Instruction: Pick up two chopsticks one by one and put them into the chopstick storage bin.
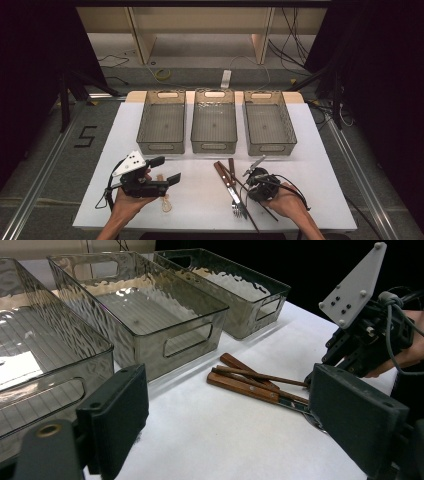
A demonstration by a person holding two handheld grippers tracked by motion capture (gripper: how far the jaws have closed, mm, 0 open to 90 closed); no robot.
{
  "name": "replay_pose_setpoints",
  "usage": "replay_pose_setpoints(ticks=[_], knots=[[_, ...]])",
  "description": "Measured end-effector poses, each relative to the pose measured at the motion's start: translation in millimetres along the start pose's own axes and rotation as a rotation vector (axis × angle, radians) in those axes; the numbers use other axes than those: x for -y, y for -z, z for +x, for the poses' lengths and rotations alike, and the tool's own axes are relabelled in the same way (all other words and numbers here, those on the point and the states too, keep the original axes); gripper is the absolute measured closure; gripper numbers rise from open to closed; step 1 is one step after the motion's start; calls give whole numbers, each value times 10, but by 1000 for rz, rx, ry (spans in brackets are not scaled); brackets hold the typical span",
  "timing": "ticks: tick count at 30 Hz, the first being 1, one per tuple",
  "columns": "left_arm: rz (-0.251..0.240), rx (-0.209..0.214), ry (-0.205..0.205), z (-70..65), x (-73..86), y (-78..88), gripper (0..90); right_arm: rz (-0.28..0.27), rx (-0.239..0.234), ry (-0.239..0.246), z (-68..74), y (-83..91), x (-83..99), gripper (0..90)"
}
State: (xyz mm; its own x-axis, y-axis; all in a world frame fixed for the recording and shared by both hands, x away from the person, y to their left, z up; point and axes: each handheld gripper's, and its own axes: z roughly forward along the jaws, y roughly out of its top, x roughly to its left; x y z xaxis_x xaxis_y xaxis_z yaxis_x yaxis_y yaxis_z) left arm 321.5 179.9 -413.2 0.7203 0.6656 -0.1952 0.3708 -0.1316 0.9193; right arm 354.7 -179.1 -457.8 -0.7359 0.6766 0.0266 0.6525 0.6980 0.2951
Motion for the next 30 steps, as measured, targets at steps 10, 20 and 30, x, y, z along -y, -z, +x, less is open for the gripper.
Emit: replay_pose_setpoints(ticks=[10,20,30], knots=[[8,1,5,-4,2,-11,156,-6,20,24,-29,45,3,865],[132,64,-41,-47,9,-156,155,-53,15,133,98,199,-95,865],[263,145,-143,-234,-64,-416,155,-48,-6,300,335,299,-213,865]])
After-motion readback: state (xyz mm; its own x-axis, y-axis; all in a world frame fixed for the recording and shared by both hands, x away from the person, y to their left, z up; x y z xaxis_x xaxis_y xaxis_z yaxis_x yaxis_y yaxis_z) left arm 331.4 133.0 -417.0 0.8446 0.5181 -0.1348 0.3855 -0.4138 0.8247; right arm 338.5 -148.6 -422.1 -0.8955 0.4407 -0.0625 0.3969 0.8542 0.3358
